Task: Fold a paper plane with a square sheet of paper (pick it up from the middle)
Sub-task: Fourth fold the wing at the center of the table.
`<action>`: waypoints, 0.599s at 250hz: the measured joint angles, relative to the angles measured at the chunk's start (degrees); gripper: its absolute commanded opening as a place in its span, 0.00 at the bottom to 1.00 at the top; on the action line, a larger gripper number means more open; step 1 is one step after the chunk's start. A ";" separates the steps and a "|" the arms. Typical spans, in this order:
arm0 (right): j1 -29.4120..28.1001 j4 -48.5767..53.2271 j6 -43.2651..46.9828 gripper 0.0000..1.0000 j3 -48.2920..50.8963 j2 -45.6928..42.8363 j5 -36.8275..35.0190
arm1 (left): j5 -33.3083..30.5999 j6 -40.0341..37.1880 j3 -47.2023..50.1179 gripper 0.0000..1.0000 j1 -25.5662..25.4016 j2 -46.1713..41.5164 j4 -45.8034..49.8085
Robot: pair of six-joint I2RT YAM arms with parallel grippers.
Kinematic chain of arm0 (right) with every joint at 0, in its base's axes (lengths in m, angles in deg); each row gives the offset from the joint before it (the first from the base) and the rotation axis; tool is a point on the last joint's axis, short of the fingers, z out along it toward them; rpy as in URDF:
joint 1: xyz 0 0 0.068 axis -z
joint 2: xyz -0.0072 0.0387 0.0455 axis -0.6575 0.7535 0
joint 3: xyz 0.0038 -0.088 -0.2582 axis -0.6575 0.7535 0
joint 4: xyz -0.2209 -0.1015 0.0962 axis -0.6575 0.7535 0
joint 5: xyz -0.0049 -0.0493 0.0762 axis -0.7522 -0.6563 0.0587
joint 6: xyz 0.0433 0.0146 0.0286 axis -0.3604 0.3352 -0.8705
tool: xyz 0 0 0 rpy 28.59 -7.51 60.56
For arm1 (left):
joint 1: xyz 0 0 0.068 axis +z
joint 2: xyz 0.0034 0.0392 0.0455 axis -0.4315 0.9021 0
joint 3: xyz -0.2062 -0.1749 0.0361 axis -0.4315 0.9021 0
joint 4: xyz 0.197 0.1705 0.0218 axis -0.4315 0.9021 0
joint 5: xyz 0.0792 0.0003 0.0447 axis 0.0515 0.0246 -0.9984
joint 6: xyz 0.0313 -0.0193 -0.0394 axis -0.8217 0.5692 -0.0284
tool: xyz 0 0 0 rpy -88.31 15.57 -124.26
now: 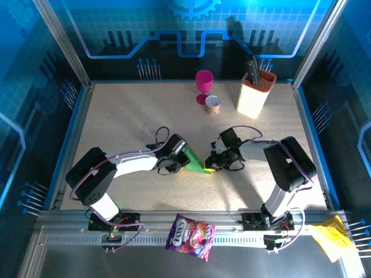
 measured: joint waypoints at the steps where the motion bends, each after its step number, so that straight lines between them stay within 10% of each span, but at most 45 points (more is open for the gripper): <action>1: 0.00 0.00 0.00 0.00 0.00 0.00 0.00 | 0.00 0.00 0.02 0.32 0.00 0.00 0.00; 150: 0.39 1.49 0.20 0.00 -1.16 1.11 1.25 | 0.00 -0.42 2.27 0.34 0.24 -3.23 -1.42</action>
